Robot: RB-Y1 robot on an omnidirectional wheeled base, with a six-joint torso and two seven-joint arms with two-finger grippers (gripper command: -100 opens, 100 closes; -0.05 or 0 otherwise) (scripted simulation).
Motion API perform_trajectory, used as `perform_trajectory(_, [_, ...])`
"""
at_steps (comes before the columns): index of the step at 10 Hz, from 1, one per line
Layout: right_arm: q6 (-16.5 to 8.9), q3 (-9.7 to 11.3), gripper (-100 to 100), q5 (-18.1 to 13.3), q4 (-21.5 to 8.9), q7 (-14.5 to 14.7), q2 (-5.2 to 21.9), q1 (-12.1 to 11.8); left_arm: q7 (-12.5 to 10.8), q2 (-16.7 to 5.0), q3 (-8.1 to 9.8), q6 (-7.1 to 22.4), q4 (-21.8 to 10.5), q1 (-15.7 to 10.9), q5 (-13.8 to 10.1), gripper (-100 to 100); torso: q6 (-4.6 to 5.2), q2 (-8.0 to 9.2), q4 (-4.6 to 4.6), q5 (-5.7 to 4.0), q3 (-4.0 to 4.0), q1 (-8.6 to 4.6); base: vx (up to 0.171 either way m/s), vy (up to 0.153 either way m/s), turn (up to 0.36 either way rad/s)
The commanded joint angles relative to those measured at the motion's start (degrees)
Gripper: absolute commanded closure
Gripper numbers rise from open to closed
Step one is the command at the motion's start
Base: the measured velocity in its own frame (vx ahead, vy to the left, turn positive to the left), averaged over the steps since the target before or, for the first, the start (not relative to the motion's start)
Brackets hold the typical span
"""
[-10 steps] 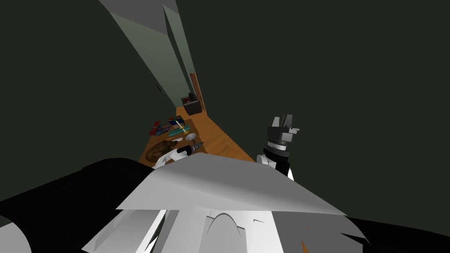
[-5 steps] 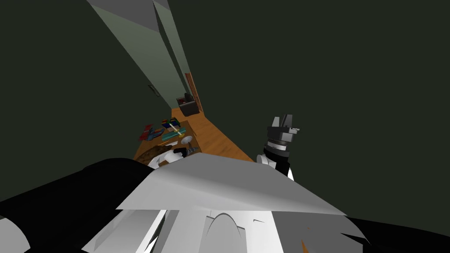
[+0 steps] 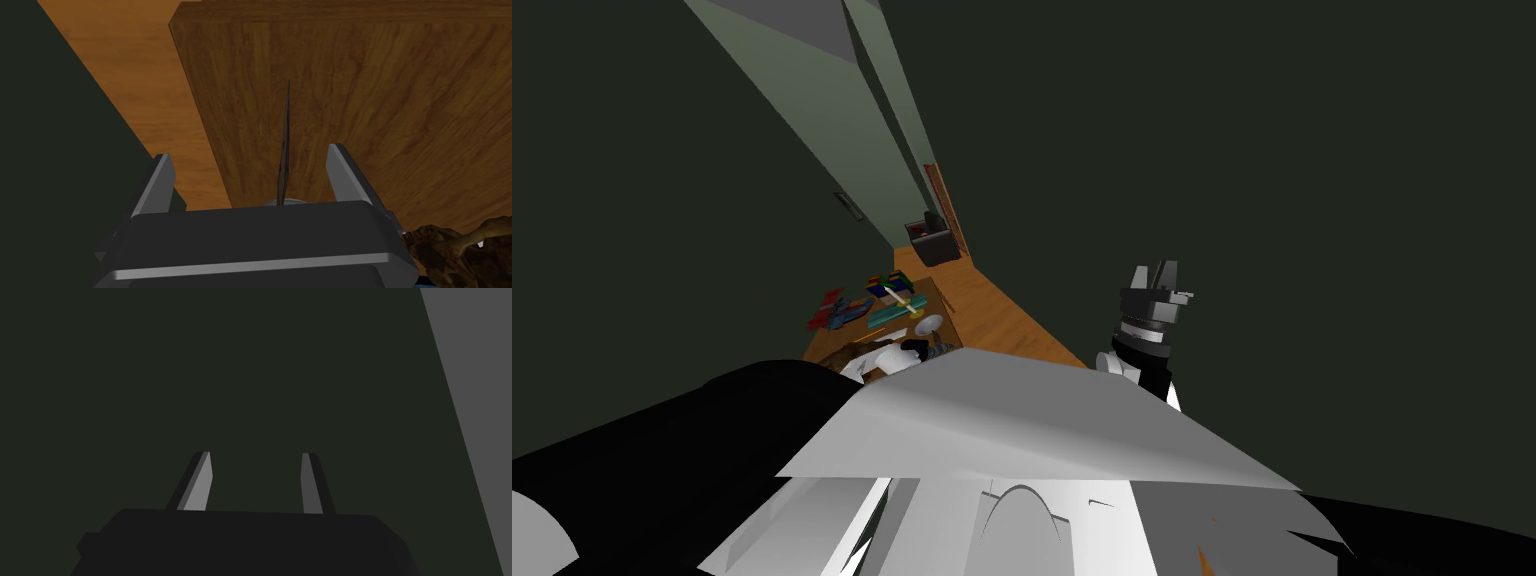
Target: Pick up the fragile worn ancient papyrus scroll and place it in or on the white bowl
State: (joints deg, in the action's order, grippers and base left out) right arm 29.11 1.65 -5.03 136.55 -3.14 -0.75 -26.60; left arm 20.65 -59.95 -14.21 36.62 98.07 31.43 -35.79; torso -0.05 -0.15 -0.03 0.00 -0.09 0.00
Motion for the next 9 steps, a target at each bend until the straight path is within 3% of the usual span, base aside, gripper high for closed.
perform_trajectory(1, [0.0,0.0,0,0.0,0.0,0.0,0.0,0.0,0.7,-1.8,-0.82,2.4,-2.0,-0.1,-1.6,-100,0.00,0.00,0.00,0.00,0.00,0.00,0.052,-0.010,-0.096])
perform_trajectory(3, [0.0,0.0,0,0.0,0.0,0.0,0.0,0.0,1.1,-3.6,-1.25,4.5,-3.1,0.2,-2.8,-100,0.01,-0.07,-0.01,-0.01,-0.04,-0.04,0.068,-0.005,-0.094])
perform_trajectory(4, [0.0,0.0,0,0.0,0.0,0.0,0.0,0.0,0.7,-3.2,-0.86,4.1,-2.1,0.2,-2.3,-100,0.00,-0.08,-0.02,-0.01,-0.04,0.00,0.030,0.006,-0.017])
perform_trajectory(5, [0.0,0.0,0,0.0,0.0,0.0,0.0,0.0,0.6,-3.3,-0.85,4.3,-2.0,0.4,-2.3,0,-0.01,0.03,0.00,0.00,0.01,0.00,0.005,0.001,0.003])
perform_trajectory(6, [0.0,0.0,0,0.0,0.0,0.0,0.0,0.0,2.7,-2.4,-0.04,4.1,-3.7,0.0,-3.3,-100,-0.01,0.12,0.03,0.00,0.07,-0.01,-0.003,-0.011,-0.039])
perform_trajectory(8, [0.0,0.0,0,0.0,0.0,0.0,0.0,0.0,4.8,-1.6,0.76,4.0,-5.3,-0.4,-4.2,-100,-0.01,0.20,0.05,-0.02,0.12,-0.10,-0.007,-0.027,-0.033])
perform_trajectory(9, [0.0,0.0,0,0.0,0.0,0.0,0.0,0.0,6.9,-0.7,1.57,3.8,-7.0,-0.7,-5.2,-100,-0.02,0.21,0.05,-0.02,0.13,-0.11,-0.014,-0.025,-0.033])
